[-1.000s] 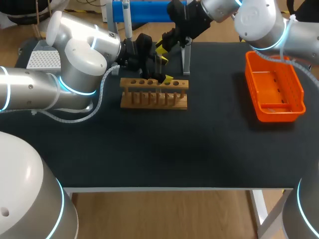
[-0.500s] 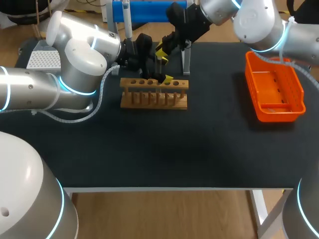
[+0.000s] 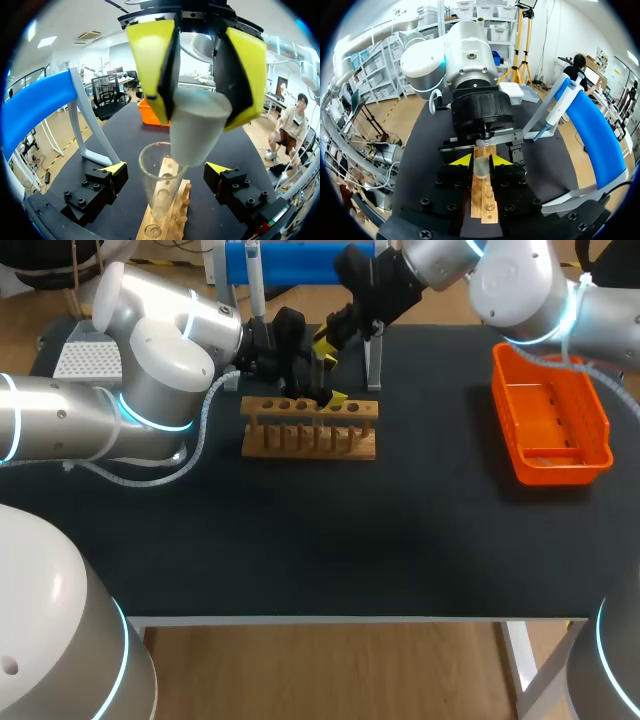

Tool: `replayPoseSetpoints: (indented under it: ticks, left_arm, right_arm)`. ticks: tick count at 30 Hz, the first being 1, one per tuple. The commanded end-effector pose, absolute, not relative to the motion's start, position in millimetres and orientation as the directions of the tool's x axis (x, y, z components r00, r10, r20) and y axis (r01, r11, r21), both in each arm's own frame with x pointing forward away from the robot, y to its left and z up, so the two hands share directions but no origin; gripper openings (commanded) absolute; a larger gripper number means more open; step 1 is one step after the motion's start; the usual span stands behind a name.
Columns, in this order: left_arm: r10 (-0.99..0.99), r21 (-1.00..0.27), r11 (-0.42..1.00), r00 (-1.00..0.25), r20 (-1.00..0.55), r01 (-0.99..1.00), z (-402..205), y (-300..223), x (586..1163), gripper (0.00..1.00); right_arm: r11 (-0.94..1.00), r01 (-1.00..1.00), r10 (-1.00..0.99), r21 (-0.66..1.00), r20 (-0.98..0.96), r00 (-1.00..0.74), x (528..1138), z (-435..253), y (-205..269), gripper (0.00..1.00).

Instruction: Invert the test tube, pick up the pipette, mount the tip to pipette, aspirate from beaker and dispense into the tube, eject the tip, return the pipette, and cap with the stopper.

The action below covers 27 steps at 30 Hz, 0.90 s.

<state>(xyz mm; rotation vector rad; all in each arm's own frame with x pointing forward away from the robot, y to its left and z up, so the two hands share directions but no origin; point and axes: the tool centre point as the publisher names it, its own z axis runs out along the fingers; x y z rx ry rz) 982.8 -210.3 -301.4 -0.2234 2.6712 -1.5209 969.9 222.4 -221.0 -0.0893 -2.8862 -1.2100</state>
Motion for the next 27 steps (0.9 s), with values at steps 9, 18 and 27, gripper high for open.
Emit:
replayPoseSetpoints:
  ticks: [9,18,27]
  left_arm:
    - [-0.152,-0.858,0.504,-0.988,0.021,-0.096,-301,-210,984,1.00]
    - [-0.152,-0.858,0.504,-0.988,0.021,-0.096,-301,-210,984,1.00]
    - [-0.152,-0.858,0.504,-0.988,0.021,-0.096,-301,-210,984,1.00]
  right_arm:
    - [0.703,0.065,0.061,0.709,0.031,-0.998,969,-213,223,0.00]
    - [0.701,0.074,0.068,0.709,0.037,-0.997,970,-215,224,0.00]
    - [0.711,0.083,0.072,0.699,0.046,-0.996,970,-226,223,0.00]
